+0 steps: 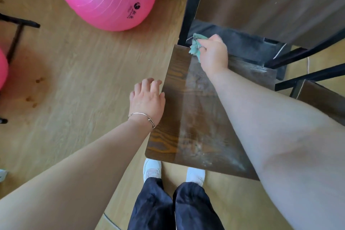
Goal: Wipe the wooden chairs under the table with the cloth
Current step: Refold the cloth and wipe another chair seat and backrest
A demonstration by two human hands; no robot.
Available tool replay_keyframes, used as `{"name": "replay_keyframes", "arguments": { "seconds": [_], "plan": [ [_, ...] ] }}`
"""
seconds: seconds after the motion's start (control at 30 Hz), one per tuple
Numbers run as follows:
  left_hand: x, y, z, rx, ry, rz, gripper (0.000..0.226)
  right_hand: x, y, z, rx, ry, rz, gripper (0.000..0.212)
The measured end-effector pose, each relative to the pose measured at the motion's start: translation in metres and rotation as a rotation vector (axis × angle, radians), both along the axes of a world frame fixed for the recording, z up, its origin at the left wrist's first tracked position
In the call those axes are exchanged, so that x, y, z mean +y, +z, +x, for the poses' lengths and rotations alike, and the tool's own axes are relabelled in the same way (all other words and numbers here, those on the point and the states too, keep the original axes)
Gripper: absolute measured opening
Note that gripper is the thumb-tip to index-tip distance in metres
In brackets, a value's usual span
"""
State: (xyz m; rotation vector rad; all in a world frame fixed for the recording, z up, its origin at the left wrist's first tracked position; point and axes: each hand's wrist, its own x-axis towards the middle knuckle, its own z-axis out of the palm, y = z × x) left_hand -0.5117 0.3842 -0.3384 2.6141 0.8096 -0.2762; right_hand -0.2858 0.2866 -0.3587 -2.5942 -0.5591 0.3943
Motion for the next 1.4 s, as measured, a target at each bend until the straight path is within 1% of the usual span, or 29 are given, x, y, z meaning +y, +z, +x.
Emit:
{"name": "replay_keyframes", "arguments": {
  "seconds": [0.07,0.13,0.2,0.33,0.4,0.47,0.53,0.57,0.6,0.63,0.67,0.7,0.77,0.83,0.9,0.93,0.97,1.07,1.13,1.2,1.23,1.33,1.4],
  "plan": [
    [0.001,-0.002,0.010,-0.005,0.002,-0.001,0.038,0.005,-0.009,0.011,0.085,0.022,-0.008,0.024],
    [0.001,-0.003,0.016,0.010,0.005,-0.005,0.037,0.005,-0.013,0.003,0.193,-0.069,0.085,0.019],
    [-0.001,-0.003,0.016,0.039,0.009,-0.010,0.037,-0.002,-0.012,-0.015,0.239,-0.119,0.139,0.024],
    [-0.005,0.001,0.007,0.073,-0.015,-0.019,0.037,-0.027,-0.011,-0.050,0.271,-0.010,0.091,0.026],
    [-0.009,0.002,-0.002,0.095,-0.025,-0.017,0.038,-0.039,-0.011,-0.068,0.321,0.069,0.060,0.034],
    [-0.012,0.003,-0.013,0.115,-0.020,-0.016,0.037,-0.049,-0.012,-0.088,0.344,0.175,0.014,0.052],
    [-0.018,0.004,-0.025,0.133,-0.015,-0.018,0.038,-0.062,-0.013,-0.112,0.373,0.215,0.002,0.058],
    [-0.021,0.004,-0.031,0.141,-0.020,-0.018,0.038,-0.070,-0.013,-0.126,0.389,0.211,0.007,0.055],
    [-0.024,0.004,-0.038,0.147,-0.026,-0.018,0.038,-0.078,-0.015,-0.141,0.399,0.202,0.017,0.047],
    [-0.027,0.004,-0.045,0.154,-0.031,-0.020,0.038,-0.085,-0.015,-0.156,0.390,0.207,0.028,0.039],
    [-0.029,0.004,-0.052,0.162,-0.033,-0.021,0.038,-0.093,-0.017,-0.171,0.356,0.233,0.026,0.035],
    [-0.032,0.004,-0.059,0.170,-0.034,-0.021,0.038,-0.100,-0.017,-0.185,0.325,0.270,0.013,0.034],
    [-0.038,0.007,-0.072,0.179,-0.037,-0.014,0.038,-0.112,-0.015,-0.208,0.359,0.292,0.017,0.034],
    [-0.043,0.011,-0.084,0.177,-0.035,-0.005,0.038,-0.119,-0.008,-0.227,0.469,0.234,0.029,0.034],
    [-0.046,0.016,-0.094,0.169,-0.031,-0.002,0.037,-0.124,0.000,-0.244,0.687,0.036,0.080,0.035],
    [-0.047,0.018,-0.098,0.165,-0.032,0.000,0.037,-0.127,0.003,-0.253,0.760,-0.035,0.090,0.037],
    [-0.047,0.018,-0.102,0.161,-0.035,0.003,0.037,-0.130,0.005,-0.261,0.772,-0.048,0.085,0.039],
    [-0.045,0.018,-0.109,0.146,-0.020,-0.008,0.036,-0.138,0.000,-0.284,0.741,-0.057,0.082,0.040],
    [-0.043,0.018,-0.111,0.147,-0.047,-0.011,0.036,-0.139,-0.003,-0.292,0.637,-0.022,0.077,0.036],
    [-0.038,0.016,-0.110,0.156,-0.072,-0.016,0.036,-0.143,-0.006,-0.299,0.485,0.105,0.057,0.022],
    [-0.034,0.015,-0.109,0.156,-0.072,-0.019,0.036,-0.143,-0.008,-0.303,0.443,0.177,0.063,0.017],
    [-0.023,0.014,-0.107,0.142,-0.103,-0.013,0.037,-0.141,-0.004,-0.308,0.404,0.300,0.076,0.016],
    [-0.013,0.013,-0.104,0.142,-0.120,-0.017,0.037,-0.123,0.005,-0.295,0.255,0.314,0.113,0.022]
  ]
}}
